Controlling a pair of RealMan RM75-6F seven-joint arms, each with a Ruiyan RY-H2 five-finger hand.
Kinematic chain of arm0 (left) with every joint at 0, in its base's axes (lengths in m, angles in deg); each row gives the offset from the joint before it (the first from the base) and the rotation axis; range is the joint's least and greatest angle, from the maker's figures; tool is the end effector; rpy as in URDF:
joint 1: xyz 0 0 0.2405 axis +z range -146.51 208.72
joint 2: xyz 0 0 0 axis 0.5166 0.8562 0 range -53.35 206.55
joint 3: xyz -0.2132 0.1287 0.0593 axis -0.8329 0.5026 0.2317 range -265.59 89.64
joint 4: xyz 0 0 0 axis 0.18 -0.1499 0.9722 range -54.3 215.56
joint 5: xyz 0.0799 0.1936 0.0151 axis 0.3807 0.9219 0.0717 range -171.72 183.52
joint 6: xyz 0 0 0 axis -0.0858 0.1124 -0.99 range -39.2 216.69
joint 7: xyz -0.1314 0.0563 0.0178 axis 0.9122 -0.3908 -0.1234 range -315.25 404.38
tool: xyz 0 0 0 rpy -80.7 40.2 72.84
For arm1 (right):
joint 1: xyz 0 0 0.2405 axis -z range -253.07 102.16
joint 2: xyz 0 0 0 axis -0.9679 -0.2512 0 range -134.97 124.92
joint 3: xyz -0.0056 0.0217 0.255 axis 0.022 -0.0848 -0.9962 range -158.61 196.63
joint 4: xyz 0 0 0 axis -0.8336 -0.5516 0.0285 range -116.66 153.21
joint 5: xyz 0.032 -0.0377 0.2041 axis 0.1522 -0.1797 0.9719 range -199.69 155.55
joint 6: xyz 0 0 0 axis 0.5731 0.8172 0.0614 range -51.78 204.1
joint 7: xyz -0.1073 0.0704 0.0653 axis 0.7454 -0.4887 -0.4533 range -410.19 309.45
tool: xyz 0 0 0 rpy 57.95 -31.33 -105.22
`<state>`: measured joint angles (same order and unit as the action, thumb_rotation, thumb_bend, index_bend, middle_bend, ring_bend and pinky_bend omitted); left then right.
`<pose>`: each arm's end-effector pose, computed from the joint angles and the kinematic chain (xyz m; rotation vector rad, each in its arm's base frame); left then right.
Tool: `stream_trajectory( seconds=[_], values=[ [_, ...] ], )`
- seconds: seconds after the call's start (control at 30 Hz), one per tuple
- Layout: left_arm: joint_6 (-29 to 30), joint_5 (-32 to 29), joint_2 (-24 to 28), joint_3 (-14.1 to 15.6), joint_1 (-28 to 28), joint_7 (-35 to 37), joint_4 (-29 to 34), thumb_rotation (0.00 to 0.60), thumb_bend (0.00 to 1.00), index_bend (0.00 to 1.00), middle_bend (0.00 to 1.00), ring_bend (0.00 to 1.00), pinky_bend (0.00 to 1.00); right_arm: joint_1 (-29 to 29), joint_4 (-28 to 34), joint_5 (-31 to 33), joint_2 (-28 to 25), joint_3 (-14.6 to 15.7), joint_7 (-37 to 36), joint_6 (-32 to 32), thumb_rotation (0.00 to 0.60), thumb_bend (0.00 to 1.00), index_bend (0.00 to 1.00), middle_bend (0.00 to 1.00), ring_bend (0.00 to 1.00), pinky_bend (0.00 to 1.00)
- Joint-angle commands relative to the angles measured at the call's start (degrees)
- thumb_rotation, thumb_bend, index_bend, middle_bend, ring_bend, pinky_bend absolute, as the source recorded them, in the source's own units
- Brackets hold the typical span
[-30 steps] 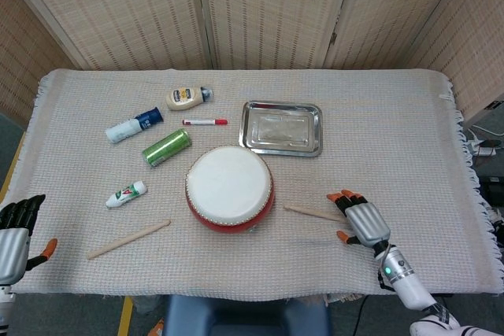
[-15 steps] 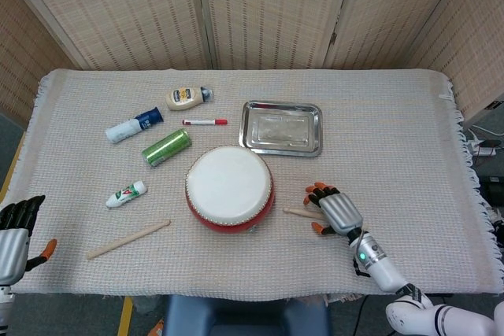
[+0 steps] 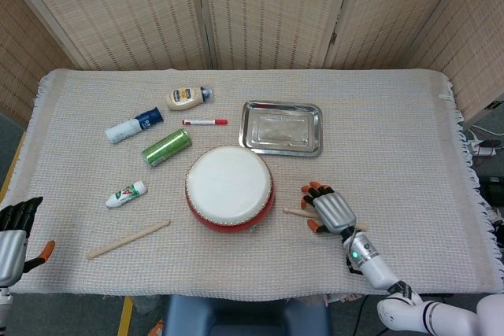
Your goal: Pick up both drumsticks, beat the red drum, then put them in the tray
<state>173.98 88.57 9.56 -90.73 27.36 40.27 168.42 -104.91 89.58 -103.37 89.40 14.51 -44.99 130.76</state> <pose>-0.3332 0.1750 0.1538 -1.3519 -0.8605 -0.7858 -0.2335 -0.2892 -0.0493 1.9055 -1.0479 0.8552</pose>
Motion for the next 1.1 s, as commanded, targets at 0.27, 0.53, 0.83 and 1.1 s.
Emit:
stream_trajectory(
  seconds=[0.27,0.53,0.83,1.1],
  values=[
    [0.2,0.0,0.0,0.0,0.3,0.6,-0.5,0.6,0.32,0.06,0.08,0.07,0.09,-0.5,-1.3,-0.4,1.5,0.9,0.1,0.6,0.6,0.34,0.52,0.16,0.03,0.19],
    [0.7,0.3,0.1,0.1,0.5,1.2,-0.8,0.6,0.32,0.07,0.08,0.07,0.09,1.3,1.5,-1.3,-0.2,-0.4,-9.3,5.8,0.6,0.44,0.65,0.19,0.09,0.2],
    [1.1,1.1,0.3,0.1,0.5,0.9,-0.1,0.6,0.32,0.07,0.08,0.07,0.09,2.6,8.4,0.0,-9.2,-5.8,-48.8,6.4,0.6,0.46,0.68,0.32,0.22,0.25],
    [1.4,1.7,0.8,0.2,0.5,-0.4,1.4,0.6,0.32,0.07,0.08,0.07,0.09,1.6,-0.9,-6.0,-11.1,-4.5,-90.3,5.2,0.6,0.46,0.7,0.35,0.28,0.31]
  ],
)
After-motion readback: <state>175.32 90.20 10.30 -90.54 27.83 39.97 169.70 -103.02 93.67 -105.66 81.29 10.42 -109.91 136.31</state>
